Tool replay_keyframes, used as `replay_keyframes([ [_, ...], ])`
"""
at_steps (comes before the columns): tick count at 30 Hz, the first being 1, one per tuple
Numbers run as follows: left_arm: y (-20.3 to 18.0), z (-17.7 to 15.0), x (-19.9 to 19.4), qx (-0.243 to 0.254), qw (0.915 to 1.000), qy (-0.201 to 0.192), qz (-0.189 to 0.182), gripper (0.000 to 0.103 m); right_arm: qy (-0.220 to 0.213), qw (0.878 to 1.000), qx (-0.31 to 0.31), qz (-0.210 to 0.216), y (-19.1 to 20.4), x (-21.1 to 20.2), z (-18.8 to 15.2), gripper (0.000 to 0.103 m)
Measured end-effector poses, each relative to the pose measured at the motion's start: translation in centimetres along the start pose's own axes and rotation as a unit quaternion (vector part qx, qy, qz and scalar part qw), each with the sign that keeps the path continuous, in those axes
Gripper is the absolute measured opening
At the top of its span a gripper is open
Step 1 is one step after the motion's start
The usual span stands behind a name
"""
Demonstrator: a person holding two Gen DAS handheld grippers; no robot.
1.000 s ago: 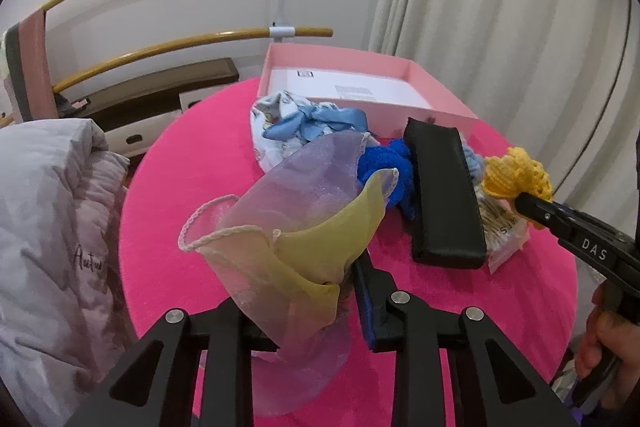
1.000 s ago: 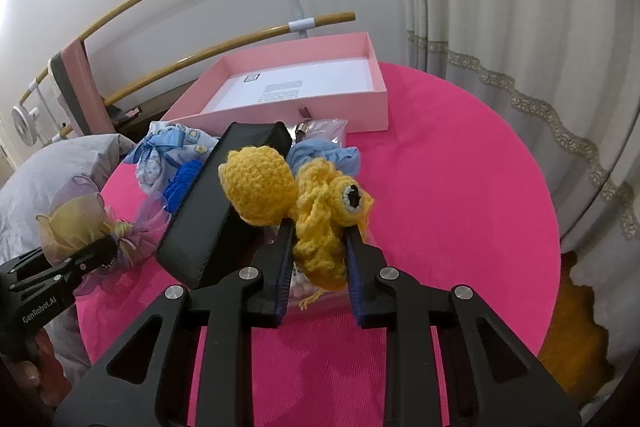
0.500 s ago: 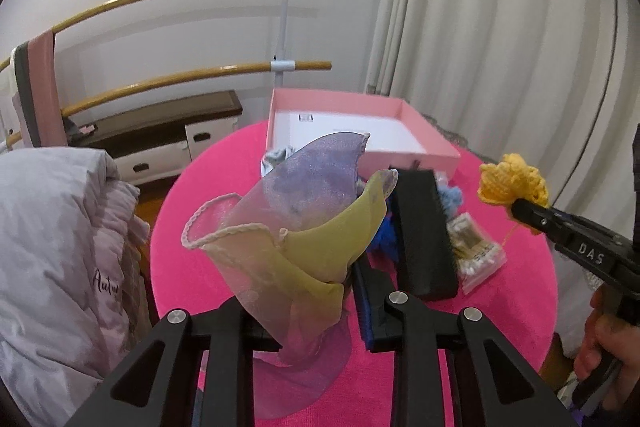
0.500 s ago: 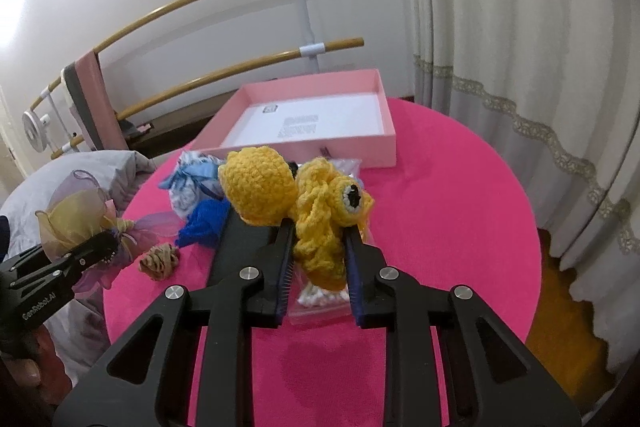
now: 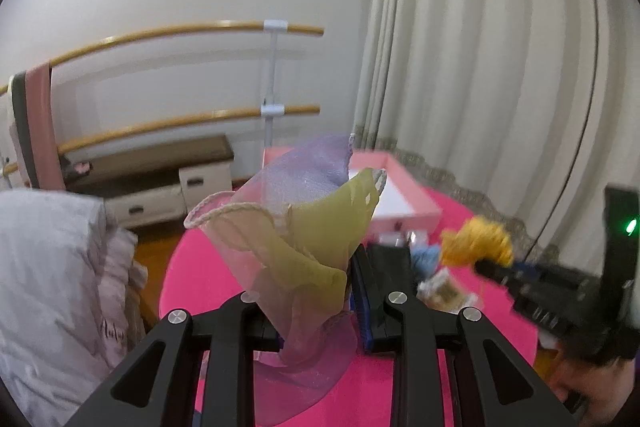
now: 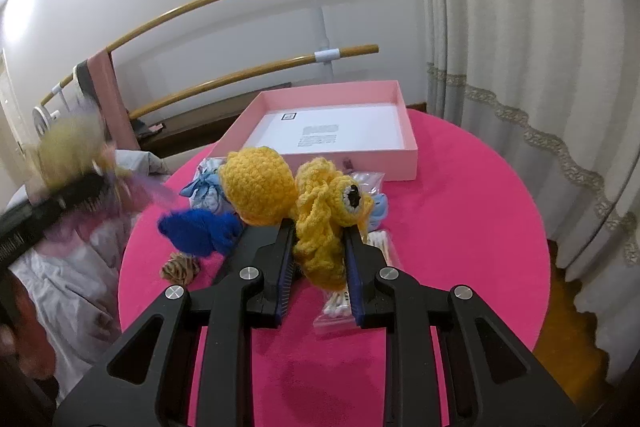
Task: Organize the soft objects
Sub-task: 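Lift the organza scrunchie and yellow fish and carry both over the pink box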
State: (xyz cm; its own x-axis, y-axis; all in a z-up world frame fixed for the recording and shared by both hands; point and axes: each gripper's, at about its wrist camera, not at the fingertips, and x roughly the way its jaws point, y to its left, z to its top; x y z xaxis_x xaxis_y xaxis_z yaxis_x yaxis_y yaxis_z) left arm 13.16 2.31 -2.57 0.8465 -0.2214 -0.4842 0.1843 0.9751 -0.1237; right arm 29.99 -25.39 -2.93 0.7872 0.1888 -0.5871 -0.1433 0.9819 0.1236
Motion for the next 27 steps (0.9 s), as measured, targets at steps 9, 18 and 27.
replay_keyframes([
  [9,0.1,2.5,-3.1,0.014,0.9981,-0.059,-0.005,0.023,-0.011,1.0,-0.004,0.002,-0.1,-0.8,0.5,0.021],
  [18,0.1,2.8,-3.4,0.025,0.998,-0.058,-0.012,0.023,-0.019,1.0,-0.009,0.005,0.3,-0.9,1.4,0.021],
  [27,0.2,4.1,-2.2,0.026,0.998,-0.056,-0.015,0.023,-0.026,1.0,-0.013,0.009,0.5,-0.9,2.2,0.021],
])
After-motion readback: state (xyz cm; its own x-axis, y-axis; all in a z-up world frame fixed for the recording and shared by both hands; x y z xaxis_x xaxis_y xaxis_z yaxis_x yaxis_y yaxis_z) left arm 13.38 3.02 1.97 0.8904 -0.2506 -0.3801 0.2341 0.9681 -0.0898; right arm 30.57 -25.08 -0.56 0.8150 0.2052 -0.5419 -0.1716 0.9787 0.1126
